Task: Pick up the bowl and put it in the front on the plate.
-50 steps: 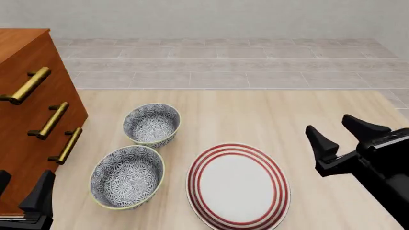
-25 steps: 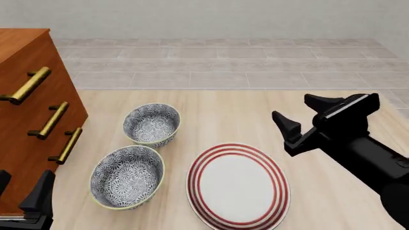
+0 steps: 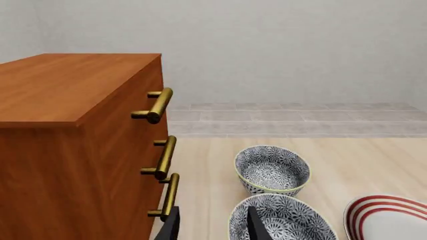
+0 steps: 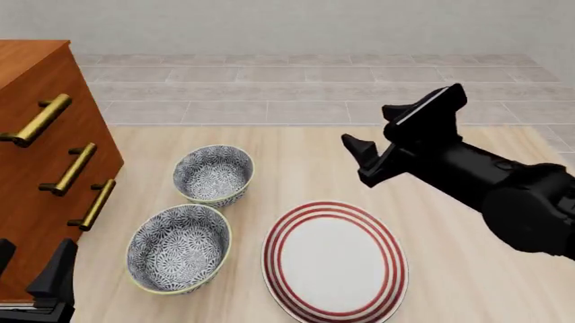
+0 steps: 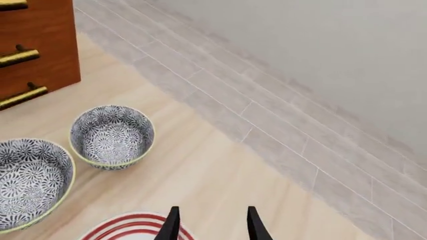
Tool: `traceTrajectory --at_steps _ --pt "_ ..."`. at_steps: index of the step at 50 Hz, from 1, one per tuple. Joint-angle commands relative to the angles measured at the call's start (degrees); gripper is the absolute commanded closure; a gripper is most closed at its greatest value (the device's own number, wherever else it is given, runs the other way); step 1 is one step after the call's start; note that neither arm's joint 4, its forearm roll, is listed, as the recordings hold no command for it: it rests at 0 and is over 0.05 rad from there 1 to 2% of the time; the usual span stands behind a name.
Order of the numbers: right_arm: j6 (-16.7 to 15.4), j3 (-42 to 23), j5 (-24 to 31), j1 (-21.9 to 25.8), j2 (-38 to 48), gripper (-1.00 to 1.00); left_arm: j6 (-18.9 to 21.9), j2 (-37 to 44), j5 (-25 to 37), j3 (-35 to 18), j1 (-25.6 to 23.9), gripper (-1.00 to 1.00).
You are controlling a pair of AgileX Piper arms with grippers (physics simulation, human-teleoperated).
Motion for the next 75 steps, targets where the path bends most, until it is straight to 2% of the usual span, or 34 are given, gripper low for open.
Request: traceTrajectory --at_steps 1,18,22,25,26,31,40,42,53,55,58,59,60,65,67,68,69,71,73,75 --pt "-1.42 -7.46 4.22 1.03 5.82 -1.0 0.0 0.0 0.0 0.0 0.0 -1.0" --pt "-0.37 -18.51 9.68 2.61 14.31 -1.0 0.0 0.0 0.0 0.0 0.0 -1.0" --pt "0.73 -20.5 10.89 3.23 15.78 -1.0 0.0 0.0 0.0 0.0 0.0 -1.0" --pt "-0.11 -21.05 10.87 3.53 16.79 -1.0 0.0 0.0 0.0 0.0 0.0 -1.0" --pt "1.07 -22.05 11.81 4.03 17.48 -1.0 0.0 0.0 0.0 0.0 0.0 -1.0" --pt "0.47 -24.25 13.03 4.81 19.18 -1.0 0.0 0.0 0.0 0.0 0.0 -1.0" --pt "1.81 -29.57 15.98 5.78 23.68 -1.0 0.0 0.0 0.0 0.0 0.0 -1.0" --pt "1.18 -30.19 16.01 5.78 24.44 -1.0 0.0 0.0 0.0 0.0 0.0 -1.0" --pt "2.16 -35.97 18.46 7.44 29.61 -1.0 0.0 0.0 0.0 0.0 0.0 -1.0" --pt "2.84 -37.26 19.26 7.91 30.54 -1.0 0.0 0.0 0.0 0.0 0.0 -1.0" --pt "5.49 -39.85 21.13 9.04 32.21 -1.0 0.0 0.0 0.0 0.0 0.0 -1.0" --pt "5.19 -40.75 21.29 9.1 32.88 -1.0 0.0 0.0 0.0 0.0 0.0 -1.0" --pt "6.86 -42.14 22.4 9.4 33.97 -1.0 0.0 0.0 0.0 0.0 0.0 -1.0" --pt "5.76 -44.61 23.26 9.46 36.4 -1.0 0.0 0.0 0.0 0.0 0.0 -1.0" --pt "8.7 -46.39 24.65 9.98 37.45 -1.0 0.0 0.0 0.0 0.0 0.0 -1.0" --pt "9.11 -47.15 25.16 10.07 38.03 -1.0 0.0 0.0 0.0 0.0 0.0 -1.0" --pt "8.05 -47.48 24.95 9.93 38.57 -1.0 0.0 0.0 0.0 0.0 0.0 -1.0" --pt "9.5 -48.73 25.9 10.3 39.86 -1.0 0.0 0.0 0.0 0.0 0.0 -1.0" --pt "8.17 -49.19 25.75 10.08 40.56 -1.0 0.0 0.0 0.0 0.0 0.0 -1.0" --pt "8.69 -50.13 26.36 10.18 41.38 -1.0 0.0 0.0 0.0 0.0 0.0 -1.0"
